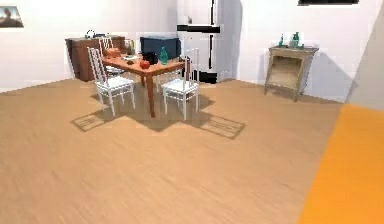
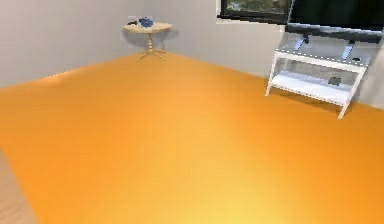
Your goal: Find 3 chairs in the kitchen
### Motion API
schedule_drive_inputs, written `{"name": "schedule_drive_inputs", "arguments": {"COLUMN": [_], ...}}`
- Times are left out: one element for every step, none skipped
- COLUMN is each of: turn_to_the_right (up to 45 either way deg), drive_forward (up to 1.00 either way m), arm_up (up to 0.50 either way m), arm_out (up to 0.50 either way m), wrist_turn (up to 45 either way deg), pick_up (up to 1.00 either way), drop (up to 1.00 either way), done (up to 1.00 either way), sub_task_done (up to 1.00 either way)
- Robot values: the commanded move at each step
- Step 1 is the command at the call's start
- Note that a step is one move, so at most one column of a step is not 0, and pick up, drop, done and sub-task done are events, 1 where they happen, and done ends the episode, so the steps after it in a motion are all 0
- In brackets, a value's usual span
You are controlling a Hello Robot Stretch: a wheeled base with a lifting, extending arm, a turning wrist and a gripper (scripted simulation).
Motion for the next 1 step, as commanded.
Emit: {"name": "schedule_drive_inputs", "arguments": {"turn_to_the_right": [3.0], "drive_forward": [0.00], "arm_up": [0.00], "arm_out": [0.00], "wrist_turn": [0.0], "pick_up": [0.00], "drop": [0.00], "done": [0.00], "sub_task_done": [0.00]}}
